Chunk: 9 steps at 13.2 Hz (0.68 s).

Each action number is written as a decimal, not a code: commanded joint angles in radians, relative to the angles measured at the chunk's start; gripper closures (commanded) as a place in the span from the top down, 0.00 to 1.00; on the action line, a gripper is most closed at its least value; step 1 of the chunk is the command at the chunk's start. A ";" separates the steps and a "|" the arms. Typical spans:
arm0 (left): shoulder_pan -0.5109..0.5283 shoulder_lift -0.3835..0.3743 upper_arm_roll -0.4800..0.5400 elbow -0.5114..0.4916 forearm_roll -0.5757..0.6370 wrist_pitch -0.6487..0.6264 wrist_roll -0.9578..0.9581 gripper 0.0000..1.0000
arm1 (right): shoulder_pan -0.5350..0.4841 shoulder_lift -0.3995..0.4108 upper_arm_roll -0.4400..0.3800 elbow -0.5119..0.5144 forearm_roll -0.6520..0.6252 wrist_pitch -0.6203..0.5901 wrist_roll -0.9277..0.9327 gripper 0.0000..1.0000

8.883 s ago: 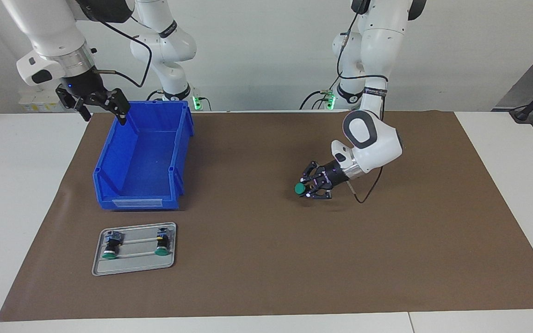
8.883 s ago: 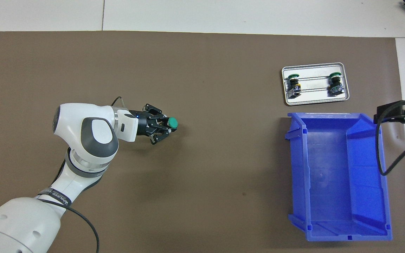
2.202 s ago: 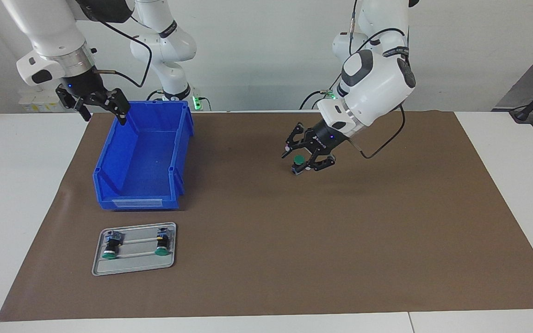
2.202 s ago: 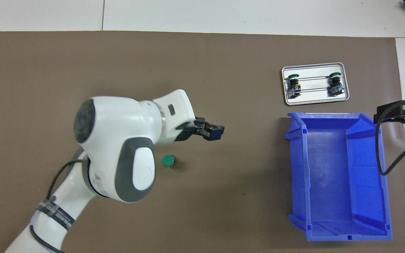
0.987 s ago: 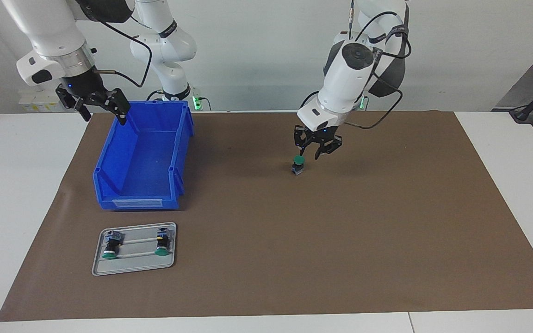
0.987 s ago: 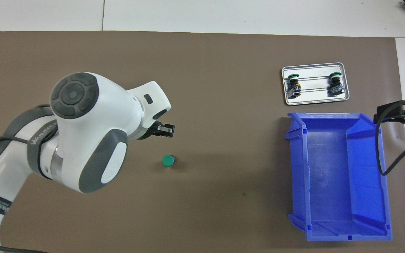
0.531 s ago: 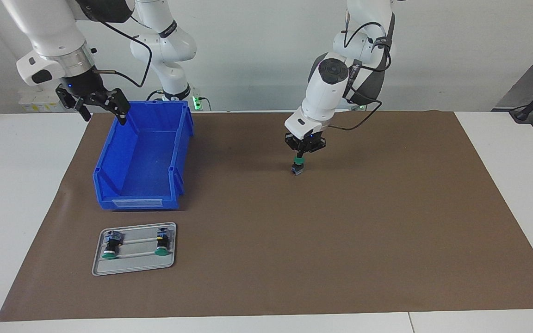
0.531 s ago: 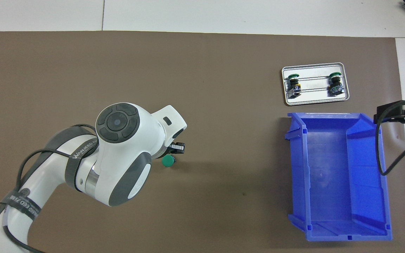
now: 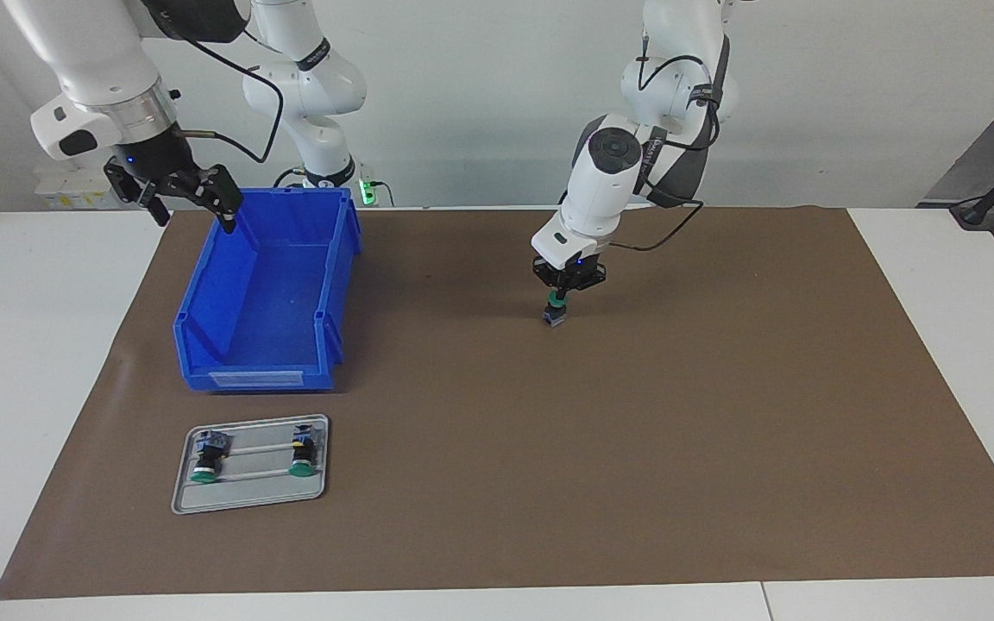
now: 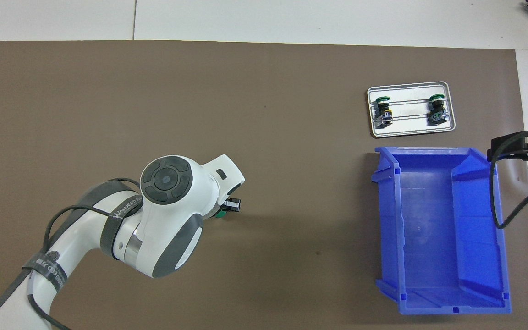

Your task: Place and press button with both arms

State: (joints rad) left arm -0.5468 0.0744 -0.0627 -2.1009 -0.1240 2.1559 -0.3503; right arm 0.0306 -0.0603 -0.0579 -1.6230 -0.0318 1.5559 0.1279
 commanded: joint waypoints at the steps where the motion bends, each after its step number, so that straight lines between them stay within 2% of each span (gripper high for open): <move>1: -0.018 -0.044 0.012 -0.085 0.024 0.059 -0.021 0.01 | -0.009 -0.009 0.006 -0.008 0.006 -0.010 -0.020 1.00; 7: -0.030 -0.030 0.012 -0.175 0.023 0.199 -0.024 0.02 | -0.009 -0.009 0.006 -0.008 0.006 -0.010 -0.020 1.00; 9: -0.028 -0.022 0.012 -0.127 0.023 0.173 -0.022 0.08 | -0.009 -0.009 0.006 -0.008 0.006 -0.010 -0.020 1.00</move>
State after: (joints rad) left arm -0.5534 0.0366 -0.0620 -2.2152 -0.1220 2.3015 -0.3507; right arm 0.0306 -0.0603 -0.0579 -1.6230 -0.0318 1.5559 0.1279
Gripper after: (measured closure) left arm 0.960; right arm 0.000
